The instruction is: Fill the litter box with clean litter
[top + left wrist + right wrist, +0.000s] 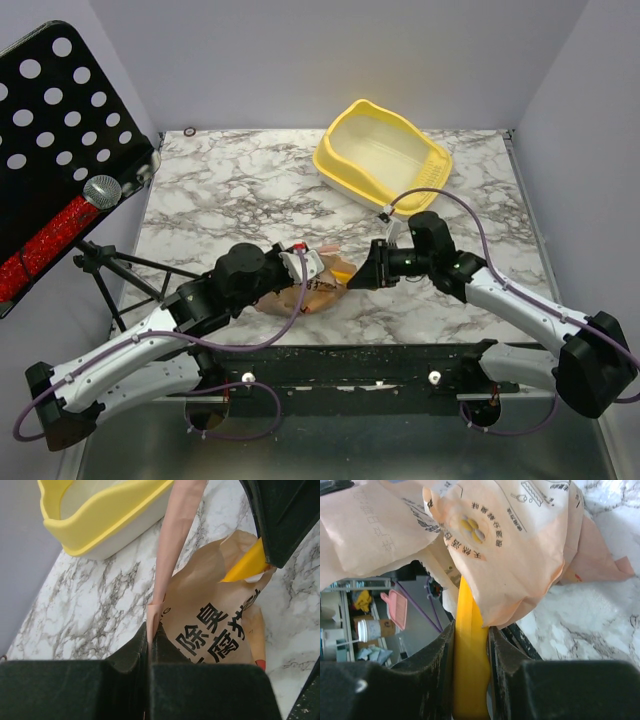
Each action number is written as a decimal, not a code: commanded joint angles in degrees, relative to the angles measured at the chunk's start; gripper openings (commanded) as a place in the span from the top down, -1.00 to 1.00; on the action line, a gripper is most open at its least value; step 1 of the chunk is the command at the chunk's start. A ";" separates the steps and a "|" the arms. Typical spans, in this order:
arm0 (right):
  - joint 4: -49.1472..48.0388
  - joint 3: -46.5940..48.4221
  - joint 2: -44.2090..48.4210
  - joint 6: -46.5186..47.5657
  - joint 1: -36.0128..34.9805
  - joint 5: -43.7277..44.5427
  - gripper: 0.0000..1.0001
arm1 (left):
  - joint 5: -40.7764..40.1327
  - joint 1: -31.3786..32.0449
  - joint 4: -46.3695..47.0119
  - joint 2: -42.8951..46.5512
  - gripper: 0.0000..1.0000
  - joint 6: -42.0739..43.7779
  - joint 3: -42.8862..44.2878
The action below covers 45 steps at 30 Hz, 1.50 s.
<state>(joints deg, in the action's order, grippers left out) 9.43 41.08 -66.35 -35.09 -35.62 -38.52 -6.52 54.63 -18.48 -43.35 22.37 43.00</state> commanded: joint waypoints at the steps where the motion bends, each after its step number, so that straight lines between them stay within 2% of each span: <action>1: -17.93 -4.51 0.87 -7.08 0.28 0.38 0.99 | -1.13 0.30 3.28 -2.51 1.00 8.29 3.74; 6: -27.52 -9.95 3.15 -12.80 0.28 2.83 0.99 | 4.31 -1.36 2.84 -9.63 1.00 17.34 10.86; 12: -37.80 -17.07 5.17 -18.69 0.28 6.26 0.99 | 24.17 -14.10 -1.82 -18.33 1.00 22.71 23.69; 16: -42.65 -19.81 5.70 -20.37 0.28 9.17 0.99 | 25.59 -15.08 -6.02 -25.10 1.00 26.32 31.86; 18: -40.65 -18.76 5.62 -19.84 0.37 9.34 0.99 | 26.82 -15.17 -8.76 -26.95 1.00 25.89 33.90; 22: -36.42 -16.30 5.53 -18.44 0.28 8.64 0.99 | 26.31 -13.94 -5.61 -24.16 1.00 21.50 28.74; 32: -21.93 -11.73 5.96 -16.59 0.72 15.22 0.99 | 10.06 -5.25 2.47 -7.90 1.00 8.49 7.64; 37: -12.35 -9.00 7.90 -14.92 1.51 21.98 0.99 | 4.25 -0.32 1.87 -2.71 1.00 5.14 2.80; 41: -7.26 -8.48 10.53 -14.74 2.74 27.00 0.99 | 2.75 2.05 1.87 -0.86 1.00 4.61 0.51; 45: -4.08 -7.07 11.42 -14.74 3.80 28.41 0.99 | 2.57 2.76 2.57 -0.07 1.00 5.14 -1.25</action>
<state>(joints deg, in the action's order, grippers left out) -2.13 31.86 -55.72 -51.37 -34.00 -19.94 -1.98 56.27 -17.78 -44.91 29.23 42.96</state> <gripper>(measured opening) 0.345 0.058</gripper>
